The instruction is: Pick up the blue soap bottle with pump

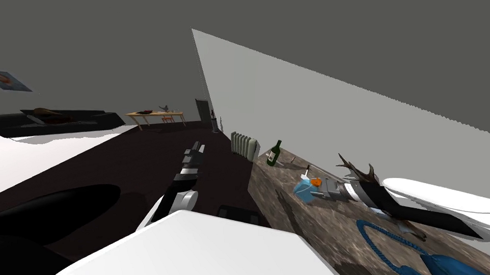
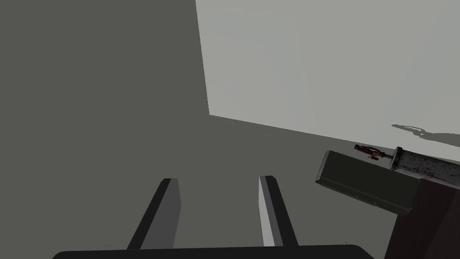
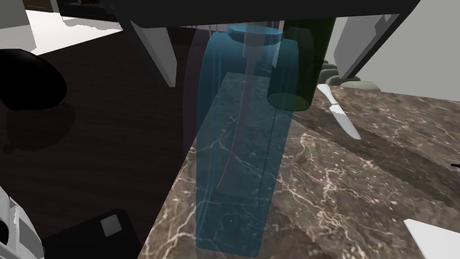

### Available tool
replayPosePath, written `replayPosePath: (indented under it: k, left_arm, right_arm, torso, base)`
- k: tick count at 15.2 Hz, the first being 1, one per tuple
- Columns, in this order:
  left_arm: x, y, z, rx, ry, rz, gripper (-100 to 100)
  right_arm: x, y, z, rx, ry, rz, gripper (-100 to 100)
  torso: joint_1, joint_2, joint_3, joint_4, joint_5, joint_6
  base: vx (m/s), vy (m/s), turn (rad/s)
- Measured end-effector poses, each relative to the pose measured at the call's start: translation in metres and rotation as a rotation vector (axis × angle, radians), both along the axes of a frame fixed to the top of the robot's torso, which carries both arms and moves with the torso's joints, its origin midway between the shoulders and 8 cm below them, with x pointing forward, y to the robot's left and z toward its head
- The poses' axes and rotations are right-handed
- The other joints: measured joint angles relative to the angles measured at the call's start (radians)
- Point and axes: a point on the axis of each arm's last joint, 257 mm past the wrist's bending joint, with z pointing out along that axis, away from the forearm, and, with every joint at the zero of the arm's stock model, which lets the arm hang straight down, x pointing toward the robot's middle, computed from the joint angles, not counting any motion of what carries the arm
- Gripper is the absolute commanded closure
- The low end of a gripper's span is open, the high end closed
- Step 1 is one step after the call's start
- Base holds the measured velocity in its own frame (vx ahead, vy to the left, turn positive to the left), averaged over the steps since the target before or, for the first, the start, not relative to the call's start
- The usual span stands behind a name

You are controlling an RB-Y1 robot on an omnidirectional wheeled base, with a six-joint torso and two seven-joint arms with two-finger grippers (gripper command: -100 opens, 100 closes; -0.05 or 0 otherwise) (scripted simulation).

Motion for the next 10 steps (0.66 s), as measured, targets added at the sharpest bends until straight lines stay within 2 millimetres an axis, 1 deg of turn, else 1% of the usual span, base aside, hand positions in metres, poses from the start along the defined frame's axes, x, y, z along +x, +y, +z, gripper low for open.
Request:
replayPosePath:
  k: [2, 3, 7, 8, 10]
  left_arm:
    - [0.0, 0.0, 0.0, 0.0, 0.0, 0.0, 0]
    - [0.0, 0.0, 0.0, 0.0, 0.0, 0.0, 0]
    - [0.0, 0.0, 0.0, 0.0, 0.0, 0.0, 0]
    - [0.0, 0.0, 0.0, 0.0, 0.0, 0.0, 0]
    - [0.0, 0.0, 0.0, 0.0, 0.0, 0.0, 0]
  right_arm:
    - [0.0, -0.001, -0.005, -0.001, -0.003, -0.003, -100]
    - [0.0, -0.001, -0.006, 0.0, -0.003, -0.005, 100]
    - [-0.001, -0.001, -0.006, 0.002, -0.001, -0.006, 100]
    - [-0.001, -0.001, -0.006, 0.002, -0.001, -0.005, 100]
    - [0.004, 0.001, 0.004, -0.003, -0.001, 0.005, 100]
  torso:
    - [-0.001, 0.0, 0.0, 0.0, 0.0, 0.0]
    - [-0.001, 0.0, 0.0, 0.0, 0.0, 0.0]
    - [-0.001, 0.001, 0.0, 0.0, 0.0, -0.001]
    - [-0.002, 0.001, 0.0, 0.0, 0.0, 0.0]
    - [-0.003, 0.003, 0.002, 0.001, 0.0, 0.0]
  base:
    - [0.015, 0.008, 0.028]
    - [0.0, 0.0, 0.0]
    - [0.0, 0.0, 0.0]
    - [-0.019, -0.012, -0.091]
    - [-0.025, -0.022, -0.067]
